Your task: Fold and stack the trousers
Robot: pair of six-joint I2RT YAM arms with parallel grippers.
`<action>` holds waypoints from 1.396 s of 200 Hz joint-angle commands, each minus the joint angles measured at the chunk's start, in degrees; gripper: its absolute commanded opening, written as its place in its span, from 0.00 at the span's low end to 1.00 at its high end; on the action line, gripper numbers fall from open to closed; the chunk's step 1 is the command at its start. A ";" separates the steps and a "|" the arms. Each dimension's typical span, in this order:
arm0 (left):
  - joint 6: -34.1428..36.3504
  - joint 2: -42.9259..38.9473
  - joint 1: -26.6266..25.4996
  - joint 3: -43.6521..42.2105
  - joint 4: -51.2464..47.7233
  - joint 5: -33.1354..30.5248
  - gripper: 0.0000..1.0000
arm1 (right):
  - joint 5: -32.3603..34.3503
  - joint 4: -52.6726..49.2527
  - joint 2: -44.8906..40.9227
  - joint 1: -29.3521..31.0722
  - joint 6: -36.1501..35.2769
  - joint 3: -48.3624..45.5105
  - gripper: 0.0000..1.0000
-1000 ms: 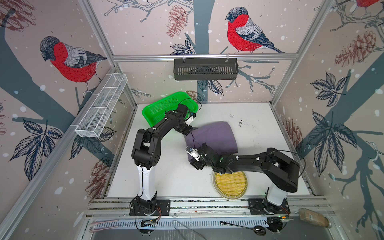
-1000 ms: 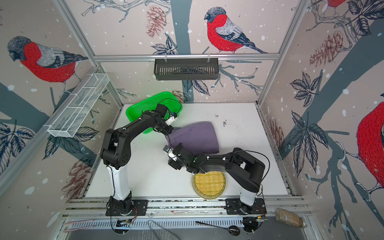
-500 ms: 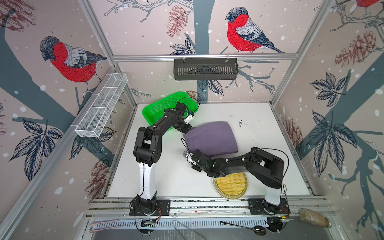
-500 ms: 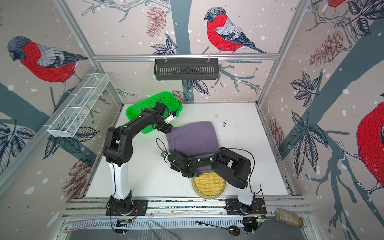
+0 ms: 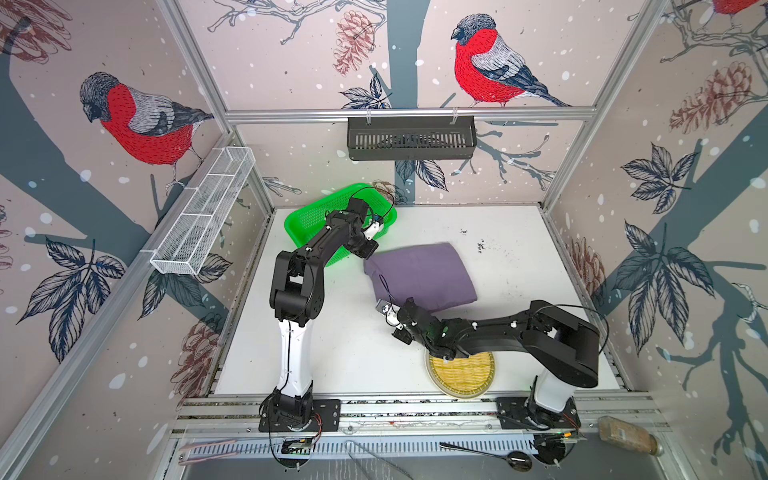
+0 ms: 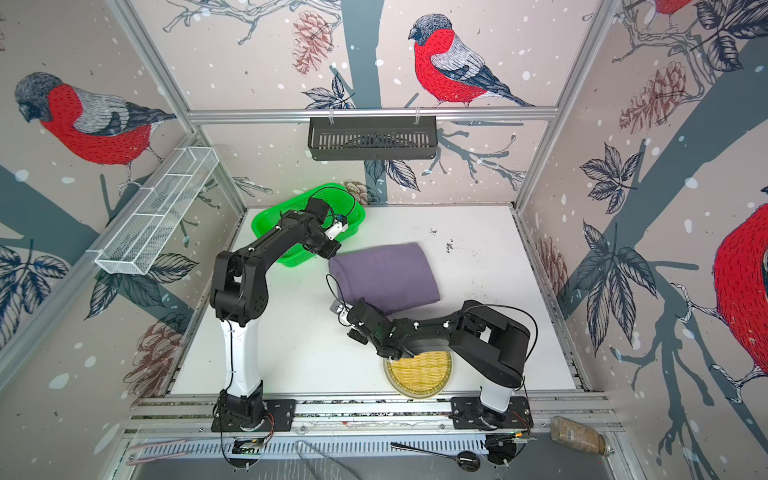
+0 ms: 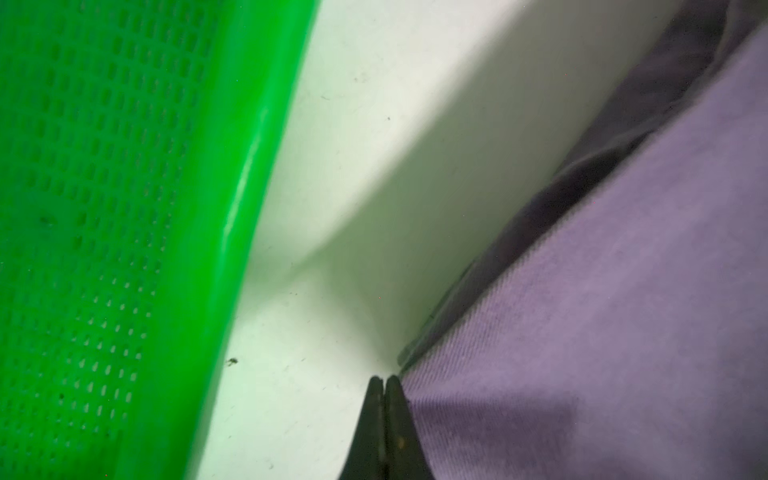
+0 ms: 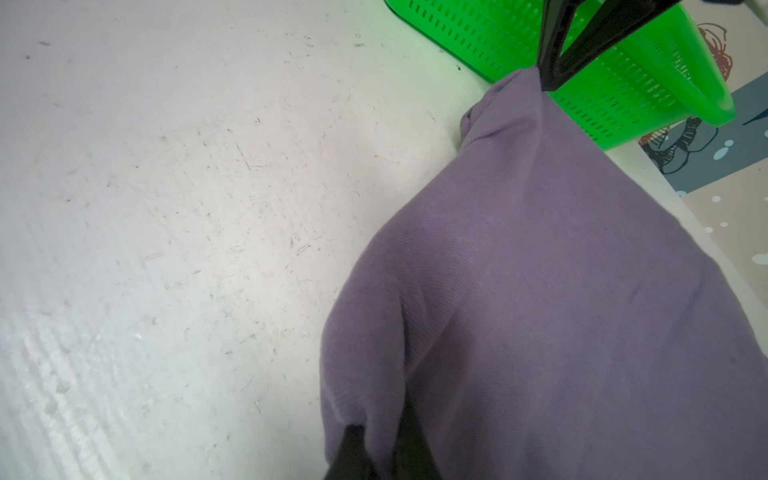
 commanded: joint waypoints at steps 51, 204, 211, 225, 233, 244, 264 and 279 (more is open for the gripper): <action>1.51 2.39 -0.20 2.69 0.77 -0.30 0.00 | -5.66 0.20 -0.64 2.00 0.76 -1.25 0.09; -4.64 -5.70 -1.66 -1.03 -0.77 -8.23 0.42 | -16.26 -1.67 -9.96 -3.09 4.01 -1.83 0.55; -5.74 -5.63 -1.66 0.36 -1.94 -10.45 0.44 | -17.64 -2.11 -11.72 -4.95 5.16 -1.99 0.56; -8.45 -5.74 -1.80 2.83 -4.18 -11.73 0.47 | -20.06 -3.39 -14.99 -9.66 8.21 -2.14 0.60; -9.53 -6.86 -2.06 2.53 -4.31 -11.68 0.48 | -21.34 -4.94 -16.52 -12.73 10.06 -1.84 0.61; -11.27 -9.45 -2.65 0.56 -3.34 -10.76 0.52 | -22.50 -7.46 -18.14 -17.33 13.24 -1.19 0.65; -15.98 -14.56 -3.72 -4.82 -0.15 -6.42 0.58 | -24.67 -14.32 -18.64 -25.15 16.17 1.85 0.70; -20.68 -16.65 -3.98 -8.56 0.37 -4.85 0.58 | -24.06 -19.43 -17.76 -29.77 16.55 4.52 0.73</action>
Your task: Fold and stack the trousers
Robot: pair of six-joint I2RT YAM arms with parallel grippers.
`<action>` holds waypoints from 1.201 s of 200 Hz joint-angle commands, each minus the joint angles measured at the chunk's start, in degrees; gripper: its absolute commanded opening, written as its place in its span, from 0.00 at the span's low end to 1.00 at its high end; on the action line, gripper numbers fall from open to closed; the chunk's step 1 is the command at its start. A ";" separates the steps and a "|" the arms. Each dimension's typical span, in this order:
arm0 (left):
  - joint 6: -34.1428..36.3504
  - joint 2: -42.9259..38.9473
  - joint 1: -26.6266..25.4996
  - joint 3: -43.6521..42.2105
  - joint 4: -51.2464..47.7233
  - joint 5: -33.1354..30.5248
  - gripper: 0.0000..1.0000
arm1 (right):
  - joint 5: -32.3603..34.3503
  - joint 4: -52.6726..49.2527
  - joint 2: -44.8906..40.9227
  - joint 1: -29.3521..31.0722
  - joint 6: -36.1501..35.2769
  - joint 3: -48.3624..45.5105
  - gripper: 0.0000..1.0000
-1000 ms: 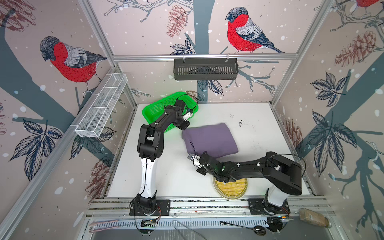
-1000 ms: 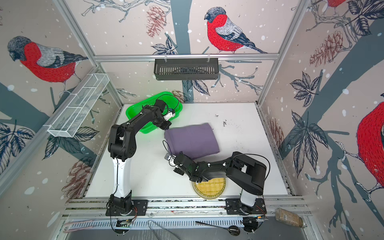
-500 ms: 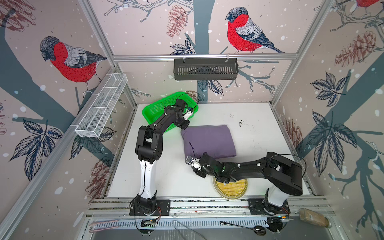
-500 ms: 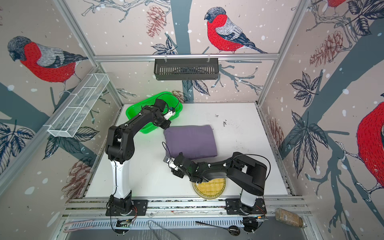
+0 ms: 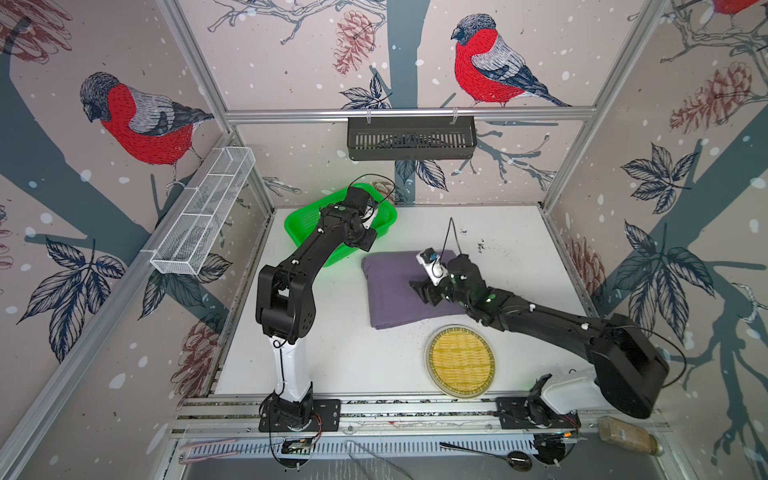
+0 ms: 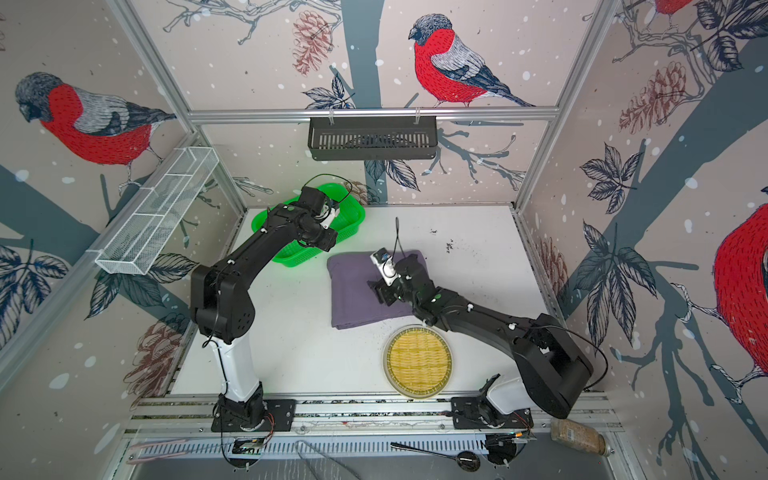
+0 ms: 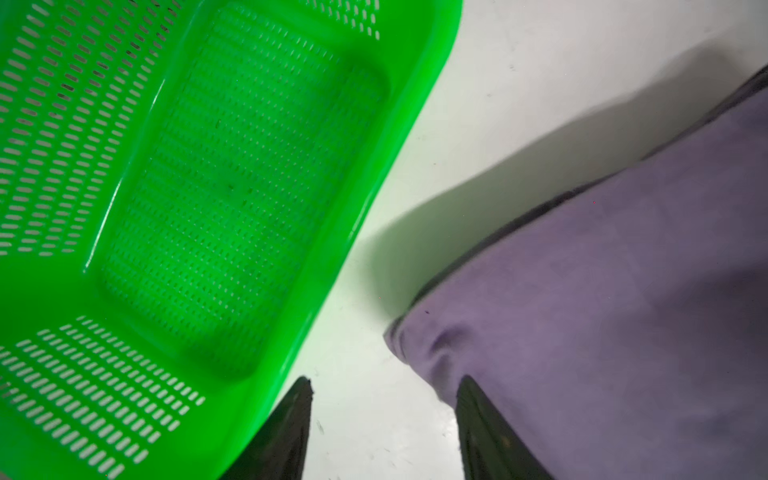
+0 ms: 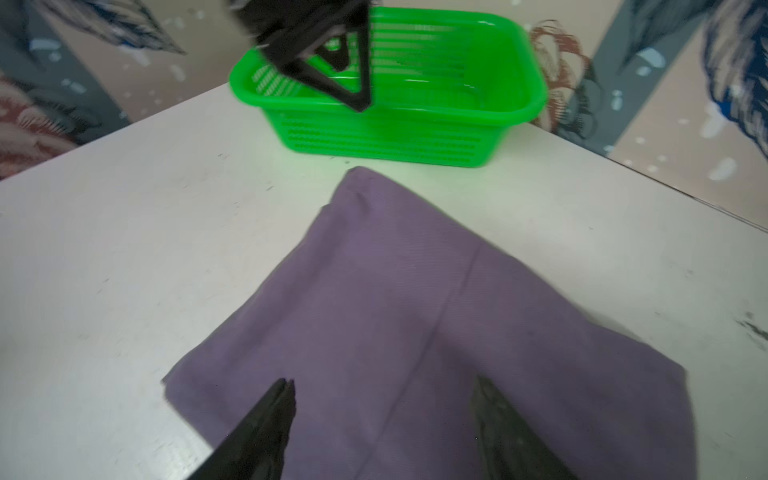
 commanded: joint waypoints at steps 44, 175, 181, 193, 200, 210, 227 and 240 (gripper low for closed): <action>-18.72 -12.22 -1.52 -19.81 10.33 9.53 0.64 | -3.15 -16.26 5.96 -16.42 7.09 7.86 0.81; -24.72 -28.04 3.51 -44.59 24.69 22.62 0.74 | -5.45 -18.25 27.25 -18.36 6.45 17.79 0.83; -24.64 -28.19 3.52 -44.64 24.70 22.87 0.74 | -5.11 -18.46 27.75 -18.00 6.37 18.02 0.82; -24.45 -28.40 3.62 -44.64 24.60 22.97 0.74 | -3.96 -18.65 28.60 -17.54 6.30 18.21 0.80; -24.31 -28.50 3.72 -44.58 24.38 22.97 0.74 | -2.83 -18.94 29.52 -17.35 6.40 18.58 0.79; -23.95 -28.55 3.77 -44.38 24.14 22.99 0.74 | -1.26 -19.79 31.03 -17.30 6.44 19.12 0.76; -23.64 -28.37 3.85 -44.04 23.63 23.17 0.74 | 1.37 -20.51 32.76 -17.24 6.64 19.26 0.71; -23.41 -28.57 4.07 -43.93 23.22 22.93 0.74 | 3.94 -21.19 33.34 -17.36 7.38 19.17 0.65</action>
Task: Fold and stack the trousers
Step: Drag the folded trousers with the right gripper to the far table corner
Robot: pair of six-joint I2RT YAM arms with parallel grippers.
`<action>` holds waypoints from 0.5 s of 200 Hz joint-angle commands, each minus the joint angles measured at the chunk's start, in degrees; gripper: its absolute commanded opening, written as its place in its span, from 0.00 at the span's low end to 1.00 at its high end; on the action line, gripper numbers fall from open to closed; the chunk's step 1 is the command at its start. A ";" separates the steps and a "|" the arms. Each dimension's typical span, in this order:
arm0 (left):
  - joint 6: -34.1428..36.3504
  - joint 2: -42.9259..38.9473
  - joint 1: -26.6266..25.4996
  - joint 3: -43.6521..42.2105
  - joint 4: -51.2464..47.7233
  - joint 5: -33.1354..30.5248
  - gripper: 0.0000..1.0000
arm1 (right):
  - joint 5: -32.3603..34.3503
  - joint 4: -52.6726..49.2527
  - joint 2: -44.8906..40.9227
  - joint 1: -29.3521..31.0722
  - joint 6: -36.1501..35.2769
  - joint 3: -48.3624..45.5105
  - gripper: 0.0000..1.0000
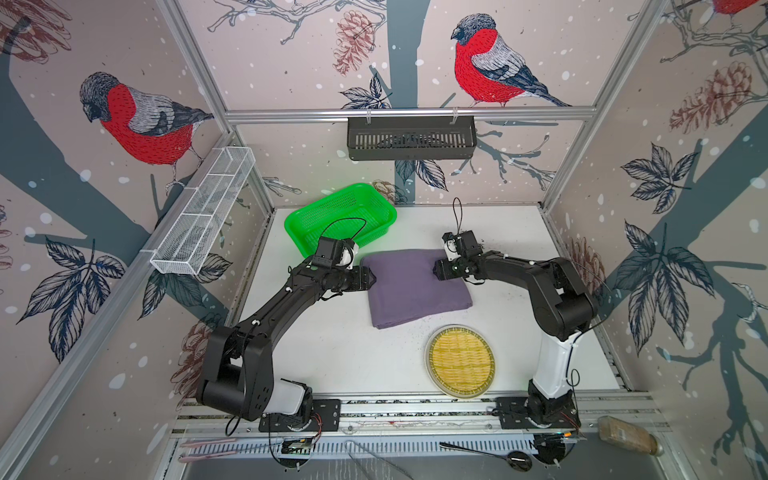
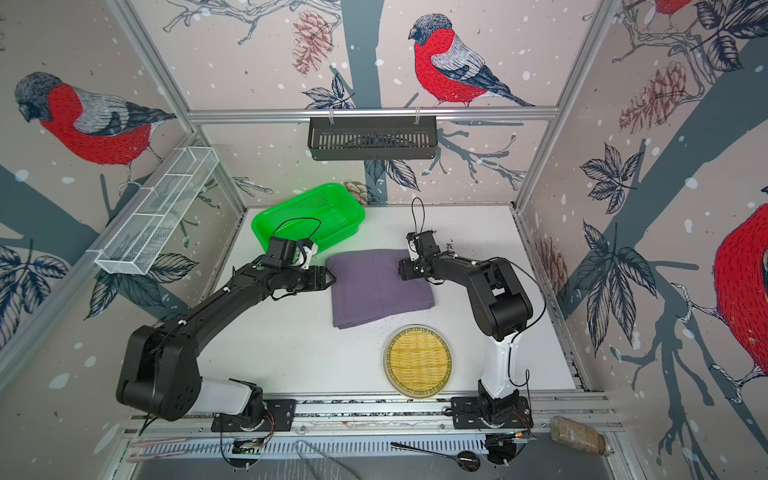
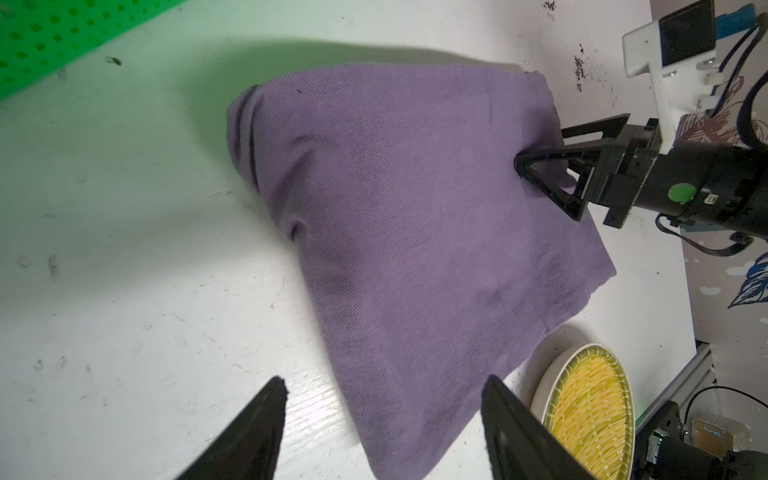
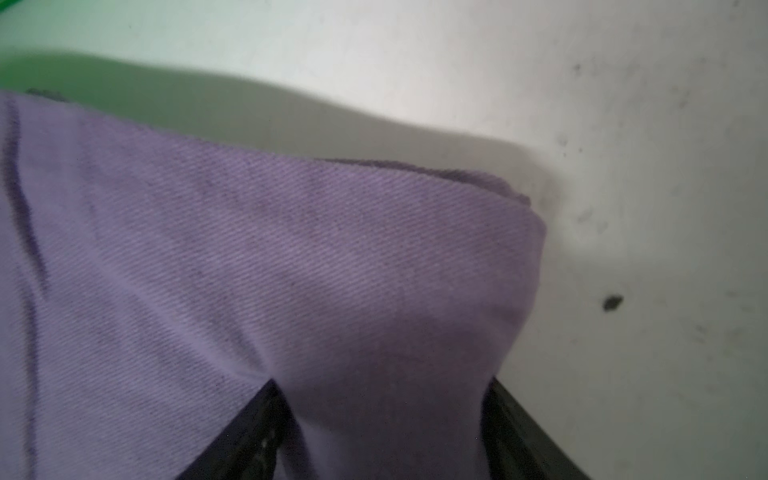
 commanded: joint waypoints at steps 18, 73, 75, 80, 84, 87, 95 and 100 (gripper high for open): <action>1.35 -0.81 0.93 0.59 -0.03 0.94 0.74 | 11.74 -7.76 2.26 -1.14 1.87 -0.24 0.57; 2.57 0.01 1.35 2.07 -1.20 1.05 0.74 | 23.24 -13.31 6.50 -7.29 0.36 10.18 0.55; 2.64 -0.01 1.35 2.01 -1.27 1.06 0.74 | 23.64 -13.59 6.85 -7.59 0.02 10.74 0.56; 2.75 0.04 1.28 2.00 -1.59 0.88 0.74 | 24.49 -14.13 7.77 -8.51 -0.70 12.25 0.56; 2.95 0.06 1.35 2.07 -1.79 0.77 0.74 | 24.99 -14.94 8.90 -9.24 -1.41 13.77 0.56; 3.05 0.07 1.39 2.10 -1.94 0.68 0.74 | 25.34 -15.63 9.60 -9.80 -1.90 15.05 0.56; 3.29 -0.02 1.41 2.08 -2.24 0.53 0.74 | 26.41 -16.78 11.67 -11.46 -3.39 17.96 0.57; 3.40 -0.09 1.38 2.06 -2.42 0.44 0.74 | 26.99 -16.60 12.79 -12.48 -4.51 19.21 0.57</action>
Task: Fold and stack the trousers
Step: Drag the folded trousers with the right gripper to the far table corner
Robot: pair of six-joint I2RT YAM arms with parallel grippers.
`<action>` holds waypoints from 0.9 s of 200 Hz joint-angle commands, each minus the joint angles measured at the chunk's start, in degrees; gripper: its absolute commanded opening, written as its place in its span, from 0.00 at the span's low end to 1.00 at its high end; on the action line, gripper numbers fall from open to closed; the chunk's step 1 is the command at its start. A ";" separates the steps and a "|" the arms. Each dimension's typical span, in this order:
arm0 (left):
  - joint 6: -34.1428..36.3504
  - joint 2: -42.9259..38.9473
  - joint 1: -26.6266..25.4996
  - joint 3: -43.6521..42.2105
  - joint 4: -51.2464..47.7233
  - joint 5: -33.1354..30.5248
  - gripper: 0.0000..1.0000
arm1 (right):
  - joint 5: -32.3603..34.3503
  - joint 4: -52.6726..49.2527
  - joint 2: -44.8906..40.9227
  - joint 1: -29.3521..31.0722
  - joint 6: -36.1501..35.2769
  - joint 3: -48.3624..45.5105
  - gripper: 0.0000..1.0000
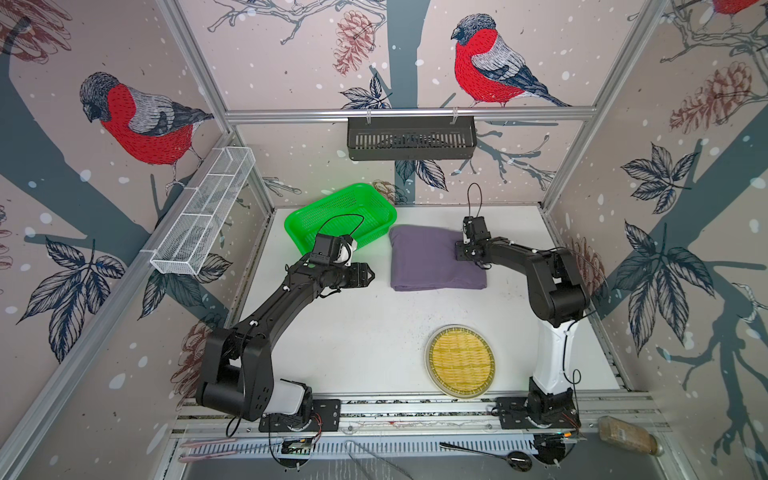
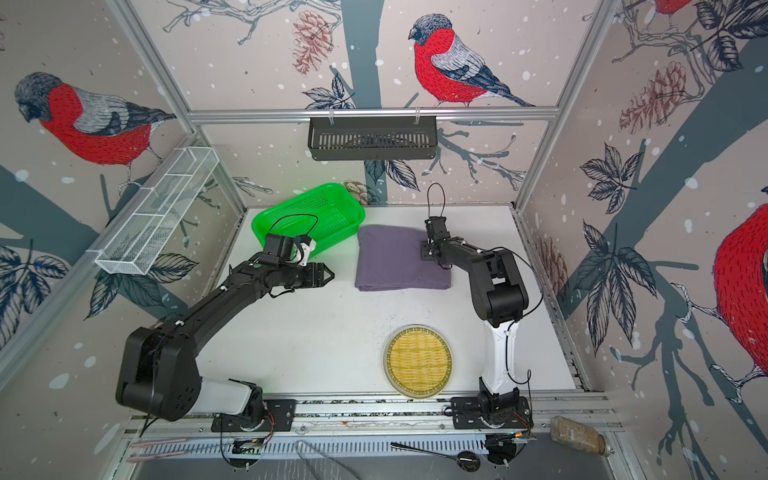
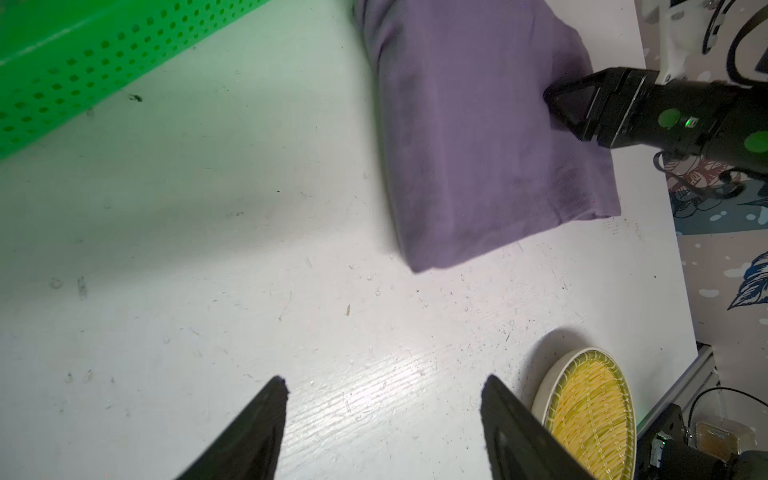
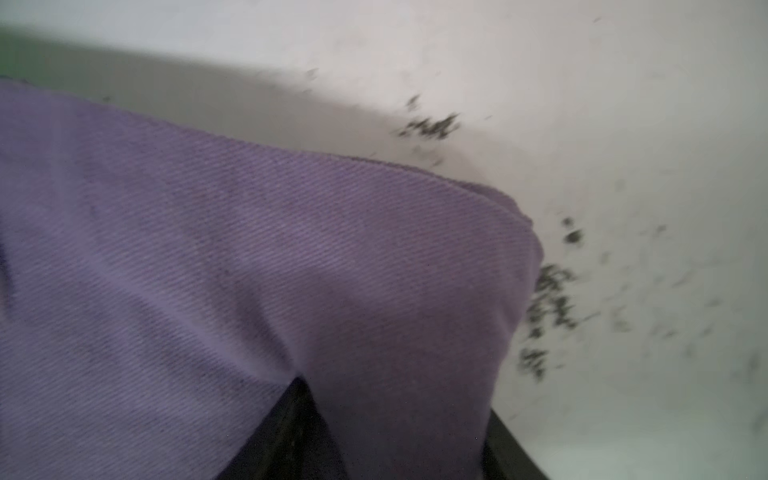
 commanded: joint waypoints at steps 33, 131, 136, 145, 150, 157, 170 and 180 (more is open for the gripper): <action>2.33 -0.55 0.35 0.51 -3.04 -0.37 0.74 | 14.47 -13.65 12.22 -9.38 -11.33 17.13 0.59; 3.56 0.70 0.61 4.83 -7.53 -1.64 0.74 | 15.91 -9.41 23.56 -18.49 -21.85 35.36 0.70; 3.51 0.87 0.54 4.95 -7.54 -1.40 0.74 | 16.22 -8.88 23.67 -18.71 -22.18 35.41 0.72; 3.45 1.19 0.53 5.02 -7.54 -1.12 0.73 | 16.70 -8.28 23.88 -19.14 -22.62 35.79 0.73; 3.47 1.26 0.60 4.99 -7.48 -1.04 0.74 | 16.48 -8.17 23.95 -19.46 -22.75 36.22 0.74; 3.40 1.55 0.57 4.98 -7.45 -0.94 0.73 | 16.17 -8.17 24.04 -19.84 -22.62 36.83 0.76; 3.34 2.07 0.56 5.08 -7.51 -0.79 0.73 | 15.92 -8.41 23.96 -20.50 -22.53 38.02 0.78; 3.37 2.38 0.61 5.26 -7.70 -0.66 0.73 | 16.18 -8.53 23.88 -20.89 -22.75 38.86 0.79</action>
